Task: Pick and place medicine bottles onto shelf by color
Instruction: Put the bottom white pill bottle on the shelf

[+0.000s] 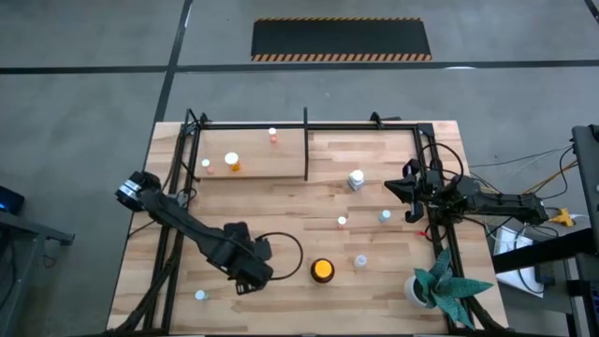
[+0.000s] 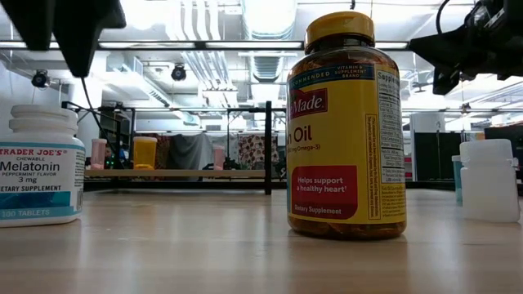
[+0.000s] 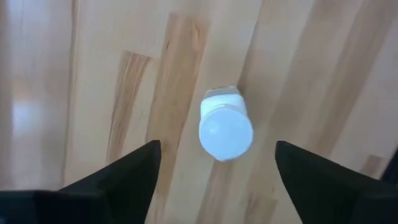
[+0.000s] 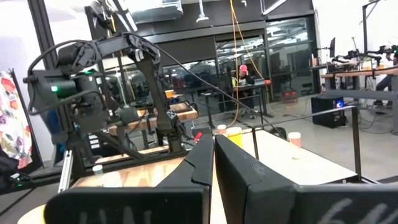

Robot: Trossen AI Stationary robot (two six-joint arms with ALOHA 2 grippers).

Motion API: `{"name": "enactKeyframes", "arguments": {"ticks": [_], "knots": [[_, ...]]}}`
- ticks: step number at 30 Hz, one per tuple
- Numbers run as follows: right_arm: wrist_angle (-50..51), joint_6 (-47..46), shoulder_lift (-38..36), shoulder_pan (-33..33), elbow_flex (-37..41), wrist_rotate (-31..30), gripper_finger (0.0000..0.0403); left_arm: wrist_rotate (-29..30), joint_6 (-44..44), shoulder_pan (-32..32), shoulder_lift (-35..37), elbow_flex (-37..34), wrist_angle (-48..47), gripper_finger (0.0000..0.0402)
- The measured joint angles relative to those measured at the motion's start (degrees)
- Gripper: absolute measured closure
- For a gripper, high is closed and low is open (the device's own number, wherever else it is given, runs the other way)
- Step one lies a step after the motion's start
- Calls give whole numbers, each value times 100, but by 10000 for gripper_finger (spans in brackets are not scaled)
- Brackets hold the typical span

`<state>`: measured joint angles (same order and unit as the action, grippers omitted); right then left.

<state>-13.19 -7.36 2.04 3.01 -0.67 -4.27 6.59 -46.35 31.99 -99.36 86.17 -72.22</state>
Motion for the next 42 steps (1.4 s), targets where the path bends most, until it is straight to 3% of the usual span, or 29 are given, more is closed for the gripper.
{"name": "enactKeyframes", "arguments": {"ticks": [12,20,24,34,42], "knots": [[9,11,0,0,0,-2,394,-11,-713,15,-28,-873,874,105],[12,11,0,0,0,-2,394,-33,-684,32,-19,-1158,1341,109],[13,50,0,0,0,-4,394,-33,-680,52,-17,-1158,1363,134],[20,48,0,0,0,-4,394,-39,-678,107,-14,-1158,1378,242],[42,33,0,0,0,-4,394,-86,-602,107,-14,-1065,1316,243]]}}
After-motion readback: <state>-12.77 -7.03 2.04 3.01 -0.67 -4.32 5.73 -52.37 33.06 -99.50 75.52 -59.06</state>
